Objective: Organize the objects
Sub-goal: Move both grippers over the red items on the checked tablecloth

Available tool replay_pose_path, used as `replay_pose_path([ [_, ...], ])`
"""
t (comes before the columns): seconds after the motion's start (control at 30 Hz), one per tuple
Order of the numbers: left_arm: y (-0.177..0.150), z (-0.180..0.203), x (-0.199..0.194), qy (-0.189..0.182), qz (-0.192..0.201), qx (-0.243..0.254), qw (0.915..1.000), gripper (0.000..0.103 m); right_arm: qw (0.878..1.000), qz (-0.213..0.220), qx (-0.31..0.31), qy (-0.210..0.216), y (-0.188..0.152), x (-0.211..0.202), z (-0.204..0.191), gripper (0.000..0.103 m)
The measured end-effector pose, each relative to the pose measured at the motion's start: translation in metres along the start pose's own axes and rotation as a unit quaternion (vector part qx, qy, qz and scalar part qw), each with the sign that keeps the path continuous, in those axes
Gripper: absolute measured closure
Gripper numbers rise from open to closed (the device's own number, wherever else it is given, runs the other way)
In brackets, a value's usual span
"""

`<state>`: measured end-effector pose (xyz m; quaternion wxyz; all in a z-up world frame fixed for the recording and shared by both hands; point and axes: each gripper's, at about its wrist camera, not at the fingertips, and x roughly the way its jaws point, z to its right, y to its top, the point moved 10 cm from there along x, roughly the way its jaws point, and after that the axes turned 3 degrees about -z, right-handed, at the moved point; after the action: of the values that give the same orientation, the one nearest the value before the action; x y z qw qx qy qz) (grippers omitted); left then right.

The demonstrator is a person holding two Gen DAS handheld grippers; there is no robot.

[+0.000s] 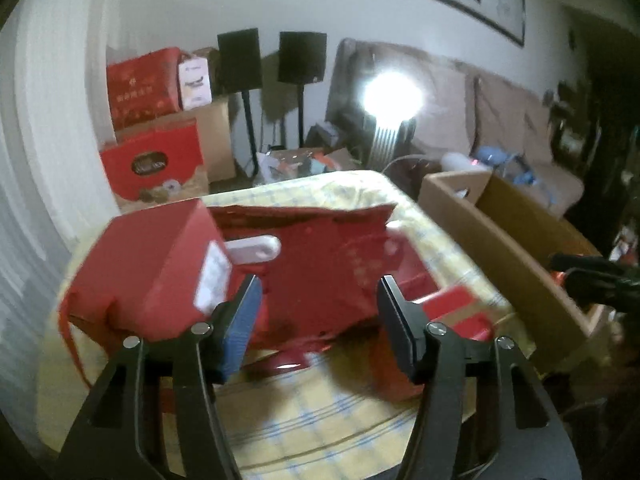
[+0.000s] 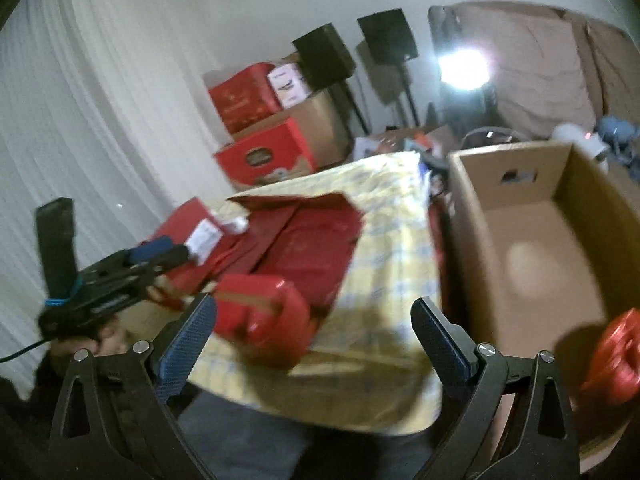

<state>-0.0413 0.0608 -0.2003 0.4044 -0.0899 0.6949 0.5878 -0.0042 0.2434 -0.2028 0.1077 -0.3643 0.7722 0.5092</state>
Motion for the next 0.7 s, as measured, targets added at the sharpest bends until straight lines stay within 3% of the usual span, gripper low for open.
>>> replay_pose_path([
  [0.07, -0.005, -0.005, -0.002, -0.014, -0.004, -0.008, 0.9999, 0.036, 1.0, -0.008, 0.004, 0.002, -0.011, 0.002, -0.005, 0.004],
  [0.13, -0.012, -0.004, -0.007, -0.065, -0.007, -0.021, 0.9977, 0.033, 1.0, -0.021, 0.012, 0.003, -0.022, 0.004, -0.007, 0.007],
  [0.2, -0.022, -0.005, -0.018, -0.125, -0.014, -0.034, 0.9915, 0.033, 0.999, -0.033, 0.036, 0.012, -0.035, 0.003, -0.006, 0.02],
  [0.27, -0.03, -0.012, -0.027, -0.15, -0.015, -0.051, 0.9873, 0.033, 0.998, -0.033, 0.059, 0.014, -0.048, -0.001, -0.002, 0.027],
  [0.33, -0.041, -0.021, -0.027, -0.137, -0.026, -0.048, 0.989, 0.033, 0.997, -0.038, 0.07, 0.007, -0.061, -0.005, 0.004, 0.031],
  [0.47, -0.057, -0.023, -0.01, -0.077, -0.051, -0.014, 0.9956, 0.033, 0.995, -0.045, 0.084, -0.016, -0.076, -0.003, 0.013, 0.031],
  [0.7, -0.062, -0.018, 0.001, -0.087, -0.064, -0.044, 0.9932, 0.03, 0.998, -0.043, 0.047, -0.029, -0.073, 0.002, -0.008, 0.019],
])
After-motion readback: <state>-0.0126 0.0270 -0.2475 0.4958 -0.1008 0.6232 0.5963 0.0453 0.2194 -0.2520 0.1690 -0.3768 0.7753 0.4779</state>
